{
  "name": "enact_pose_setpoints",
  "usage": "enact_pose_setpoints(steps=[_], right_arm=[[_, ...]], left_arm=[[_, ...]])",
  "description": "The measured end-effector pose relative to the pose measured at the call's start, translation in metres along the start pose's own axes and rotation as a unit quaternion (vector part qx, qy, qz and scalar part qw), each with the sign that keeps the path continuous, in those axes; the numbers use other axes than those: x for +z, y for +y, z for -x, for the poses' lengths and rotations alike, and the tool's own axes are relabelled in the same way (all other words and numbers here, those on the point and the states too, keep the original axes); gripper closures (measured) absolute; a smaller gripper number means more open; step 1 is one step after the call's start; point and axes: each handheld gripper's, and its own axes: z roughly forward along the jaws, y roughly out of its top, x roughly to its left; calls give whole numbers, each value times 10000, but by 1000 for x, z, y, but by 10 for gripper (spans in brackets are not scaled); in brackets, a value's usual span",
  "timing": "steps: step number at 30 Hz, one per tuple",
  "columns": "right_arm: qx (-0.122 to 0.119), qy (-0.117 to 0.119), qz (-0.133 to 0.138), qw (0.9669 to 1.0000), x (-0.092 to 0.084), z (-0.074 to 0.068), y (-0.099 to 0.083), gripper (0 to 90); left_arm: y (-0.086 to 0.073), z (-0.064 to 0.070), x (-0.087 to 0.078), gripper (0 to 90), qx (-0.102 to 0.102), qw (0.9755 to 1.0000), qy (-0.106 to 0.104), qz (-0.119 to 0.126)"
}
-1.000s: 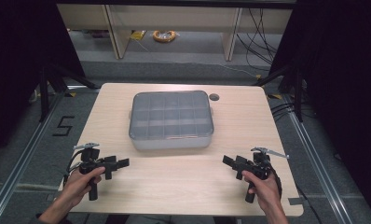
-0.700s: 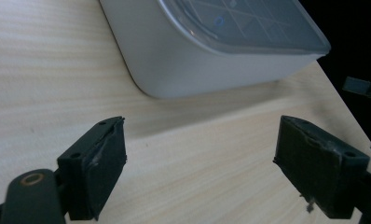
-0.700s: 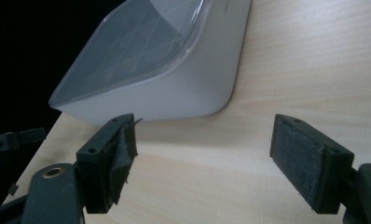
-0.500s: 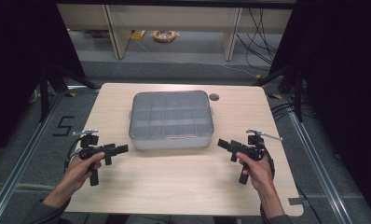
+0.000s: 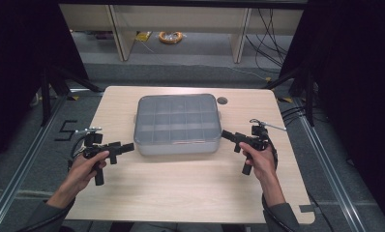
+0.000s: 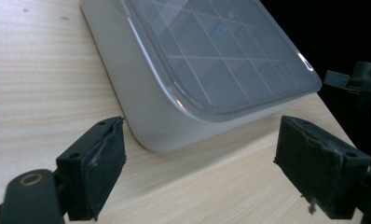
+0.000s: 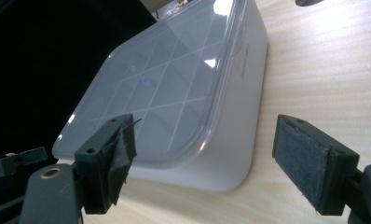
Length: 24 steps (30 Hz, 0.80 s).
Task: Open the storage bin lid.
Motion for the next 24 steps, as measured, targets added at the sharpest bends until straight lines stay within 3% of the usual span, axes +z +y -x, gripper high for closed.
enact_pose_setpoints(steps=[1,2,3,4,5,6,7,9,11,12,14,15,16,18,20,21,22,23,24], right_arm=[[-4,-11,-8,10000,2,0,2,222],[126,18,-36,9999,4,-2,3,222],[267,26,-133,9996,5,-5,5,222],[-161,5,-11,9999,10,1,8,222],[-196,2,-32,9998,12,1,10,223],[107,16,-139,9998,13,-5,12,224],[-240,-59,-14,9997,17,0,15,224],[47,-16,-90,9999,20,-5,19,226],[-59,-26,-90,9999,26,-3,24,229],[61,-41,-150,9999,28,-5,26,230],[18,-53,-199,9998,33,-6,29,234],[-213,-29,-155,9997,36,-2,31,235],[-227,-29,-140,9996,39,-2,32,238],[154,-20,-216,9996,42,-7,34,264],[351,-16,-299,9989,46,-9,37,286],[291,-35,-271,9992,48,-7,38,298],[2,-87,-164,9998,51,-3,40,318],[236,-85,-260,9993,52,-6,41,340],[205,-103,-243,9994,54,-6,42,346]], left_arm=[[2,-2,0,150,65,10000,5,-65],[3,-2,2,150,-22,10000,-9,-19],[5,-4,2,149,14,10000,1,-85],[7,-4,4,148,-32,10000,19,-54],[10,-6,5,148,8,10000,22,-77],[12,-6,7,148,-46,10000,12,-23],[14,-8,7,148,-26,10000,14,-67],[19,-10,9,148,-60,10000,53,-43],[22,-13,12,147,-62,9999,62,-68],[24,-14,13,147,-76,9999,36,-102],[28,-16,17,147,-110,9999,39,-106],[30,-17,19,147,-147,9998,44,-81],[33,-17,20,147,-166,9998,54,-61],[36,-16,24,147,-159,9998,94,26],[40,-15,26,147,-154,9999,57,37],[41,-14,27,147,-150,9999,48,50],[43,-13,28,149,-116,9999,55,88],[45,-11,29,152,-93,9999,68,104],[47,-11,30,157,-72,9999,69,122]])
